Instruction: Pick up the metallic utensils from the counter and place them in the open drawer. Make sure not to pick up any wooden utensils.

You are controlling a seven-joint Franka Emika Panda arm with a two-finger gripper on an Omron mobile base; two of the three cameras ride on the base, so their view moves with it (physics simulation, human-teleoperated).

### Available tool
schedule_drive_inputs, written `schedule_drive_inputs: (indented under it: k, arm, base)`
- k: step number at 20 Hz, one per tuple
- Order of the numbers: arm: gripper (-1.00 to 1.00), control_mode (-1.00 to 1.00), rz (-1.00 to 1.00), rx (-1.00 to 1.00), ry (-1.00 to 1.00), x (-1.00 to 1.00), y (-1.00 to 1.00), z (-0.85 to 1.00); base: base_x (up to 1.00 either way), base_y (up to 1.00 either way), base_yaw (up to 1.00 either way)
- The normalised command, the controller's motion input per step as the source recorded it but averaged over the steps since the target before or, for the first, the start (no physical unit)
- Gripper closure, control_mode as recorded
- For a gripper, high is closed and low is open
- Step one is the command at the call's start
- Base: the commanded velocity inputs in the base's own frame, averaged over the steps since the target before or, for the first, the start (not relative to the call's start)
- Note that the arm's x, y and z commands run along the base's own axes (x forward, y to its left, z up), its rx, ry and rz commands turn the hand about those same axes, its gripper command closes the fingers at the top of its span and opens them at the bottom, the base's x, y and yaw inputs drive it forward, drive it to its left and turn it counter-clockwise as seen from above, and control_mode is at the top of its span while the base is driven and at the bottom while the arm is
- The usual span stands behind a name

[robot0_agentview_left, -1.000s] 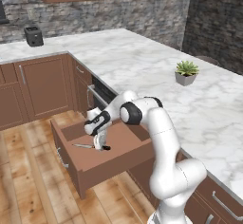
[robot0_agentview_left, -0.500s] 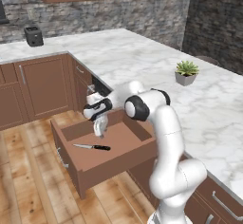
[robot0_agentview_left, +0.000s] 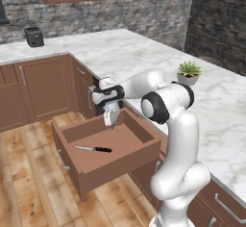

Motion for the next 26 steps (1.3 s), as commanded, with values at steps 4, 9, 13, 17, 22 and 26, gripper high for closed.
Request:
schedule_drive_inputs:
  k: [4, 9, 13, 17, 22, 26]
  arm:
    - [-1.00, -1.00, -0.11, 0.09, -0.20, -1.00, -0.38, 0.82]
    - [-1.00, -1.00, -0.11, 0.07, -0.34, -1.00, -0.36, 0.69]
    - [-1.00, -1.00, -0.11, 0.04, -0.38, -1.00, -0.41, 0.65]
    - [-1.00, -1.00, -0.09, 0.03, -0.41, -1.00, -0.33, 0.50]
    - [-1.00, -1.00, -0.20, 0.05, -0.18, -0.76, -0.39, 0.78]
    - [-1.00, -1.00, -0.28, 0.05, 0.03, -0.64, -0.34, 0.83]
  base:
    - [0.00, 0.00, 0.00]
    - [0.00, 0.00, 0.00]
    - [0.00, 0.00, 0.00]
    - [0.00, 0.00, 0.00]
    - [0.00, 0.00, 0.00]
    - [0.00, 0.00, 0.00]
